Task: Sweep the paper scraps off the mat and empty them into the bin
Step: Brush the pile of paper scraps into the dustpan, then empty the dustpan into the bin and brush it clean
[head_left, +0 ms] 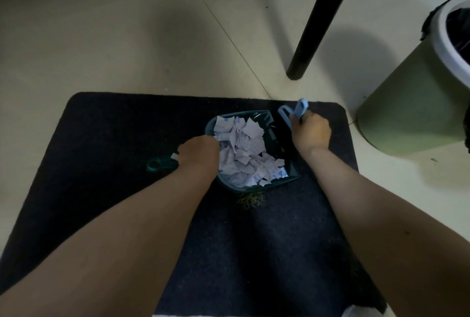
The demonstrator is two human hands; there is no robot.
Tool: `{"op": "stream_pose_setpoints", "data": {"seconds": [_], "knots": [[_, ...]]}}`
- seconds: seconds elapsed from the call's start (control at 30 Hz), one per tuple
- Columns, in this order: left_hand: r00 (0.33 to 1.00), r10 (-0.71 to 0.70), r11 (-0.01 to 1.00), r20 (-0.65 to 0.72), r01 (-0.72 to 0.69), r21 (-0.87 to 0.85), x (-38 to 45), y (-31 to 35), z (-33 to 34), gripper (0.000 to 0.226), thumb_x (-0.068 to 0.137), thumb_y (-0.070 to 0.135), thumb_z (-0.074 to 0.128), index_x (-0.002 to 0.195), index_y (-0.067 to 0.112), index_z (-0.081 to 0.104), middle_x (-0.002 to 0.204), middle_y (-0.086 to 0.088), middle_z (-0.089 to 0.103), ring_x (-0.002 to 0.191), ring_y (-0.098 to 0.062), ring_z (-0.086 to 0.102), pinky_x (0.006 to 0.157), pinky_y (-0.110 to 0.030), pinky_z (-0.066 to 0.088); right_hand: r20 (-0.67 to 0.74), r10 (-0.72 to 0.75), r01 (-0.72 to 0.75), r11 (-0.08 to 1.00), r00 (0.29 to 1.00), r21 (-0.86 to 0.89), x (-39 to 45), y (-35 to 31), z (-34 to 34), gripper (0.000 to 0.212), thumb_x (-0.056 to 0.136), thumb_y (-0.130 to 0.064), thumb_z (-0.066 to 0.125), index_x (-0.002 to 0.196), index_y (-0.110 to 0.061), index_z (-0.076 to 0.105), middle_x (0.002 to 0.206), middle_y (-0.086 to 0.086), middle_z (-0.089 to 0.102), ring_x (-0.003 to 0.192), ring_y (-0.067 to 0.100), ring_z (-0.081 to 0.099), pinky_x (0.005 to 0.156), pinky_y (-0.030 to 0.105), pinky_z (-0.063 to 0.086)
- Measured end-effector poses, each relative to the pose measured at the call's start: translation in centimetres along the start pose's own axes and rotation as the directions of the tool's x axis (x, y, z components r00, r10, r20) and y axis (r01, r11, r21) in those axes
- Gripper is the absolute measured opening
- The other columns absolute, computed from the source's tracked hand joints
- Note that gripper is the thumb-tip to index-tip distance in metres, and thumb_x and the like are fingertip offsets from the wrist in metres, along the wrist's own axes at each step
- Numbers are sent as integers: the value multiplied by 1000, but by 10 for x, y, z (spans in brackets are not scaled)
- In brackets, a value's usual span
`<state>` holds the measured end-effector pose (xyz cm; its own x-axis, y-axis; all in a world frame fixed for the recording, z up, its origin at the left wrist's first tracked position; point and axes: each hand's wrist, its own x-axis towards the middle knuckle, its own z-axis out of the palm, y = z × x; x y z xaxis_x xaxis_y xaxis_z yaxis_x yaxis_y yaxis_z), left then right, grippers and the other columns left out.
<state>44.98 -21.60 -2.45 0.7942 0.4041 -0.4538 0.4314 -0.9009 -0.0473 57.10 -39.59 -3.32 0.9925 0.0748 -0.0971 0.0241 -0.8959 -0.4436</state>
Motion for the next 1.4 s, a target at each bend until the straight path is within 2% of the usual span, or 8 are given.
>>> {"op": "stream_pose_setpoints", "data": {"seconds": [0.13,0.3,0.47,0.6,0.77,1.0,1.2,1.4], "knots": [[1000,6,1000,-11,-6,11,0,0,1,20,96,1,45,111,5,58,116,-14,59,104,-27,59,72,-29,34,15,-92,91,995,996,44,-16,-3,7,36,96,-31,49,90,3,63,89,19,68,80,32,63,62,28,37],[999,24,1000,-24,-24,2,-5,-1,-1,22,96,2,45,112,6,59,115,-13,60,102,-26,60,69,-25,34,-51,-31,41,980,998,194,-16,-1,-10,34,95,-32,52,87,0,63,82,14,66,74,26,60,61,27,36],[998,55,998,-27,-56,-15,-12,-4,-1,23,96,1,44,115,6,56,115,-13,60,79,-17,53,49,-22,24,-100,29,-9,981,995,196,-14,-2,-20,31,96,-31,51,90,-3,63,84,12,65,73,21,56,63,27,34],[999,42,999,0,-42,-19,-12,-12,0,17,93,3,48,108,6,58,111,-13,61,97,-26,61,71,-33,44,-93,21,-3,983,995,186,-20,-7,-19,30,96,-29,51,92,-2,63,86,11,66,72,18,54,63,25,34],[989,25,982,146,3,-186,-5,-25,-4,14,86,19,65,89,6,65,97,-8,66,83,-23,63,67,-31,50,-50,2,8,979,999,204,-31,-21,-11,31,96,-29,51,96,-1,64,92,14,68,85,27,64,64,26,38],[953,88,943,291,14,-332,-8,-26,-10,19,88,27,63,83,11,54,78,-1,52,76,-16,54,67,-25,44,10,-17,14,970,1000,243,-43,-40,-11,29,96,-29,51,92,-3,63,87,11,67,82,26,63,65,28,43],[950,135,911,280,-7,-413,-31,-35,-37,23,89,31,62,75,15,54,90,-5,58,81,-18,56,68,-26,45,-16,-9,13,971,1000,238,-47,-55,-53,35,96,-34,47,84,-4,61,73,5,59,72,24,57,62,30,39],[968,122,905,217,-19,-426,-77,-36,-94,38,86,41,62,110,12,64,109,-7,65,100,-24,64,87,-33,54,-119,-6,46,939,993,342,-51,-80,-138,40,97,-35,45,73,-4,55,62,2,53,67,25,52,60,31,34]]}}
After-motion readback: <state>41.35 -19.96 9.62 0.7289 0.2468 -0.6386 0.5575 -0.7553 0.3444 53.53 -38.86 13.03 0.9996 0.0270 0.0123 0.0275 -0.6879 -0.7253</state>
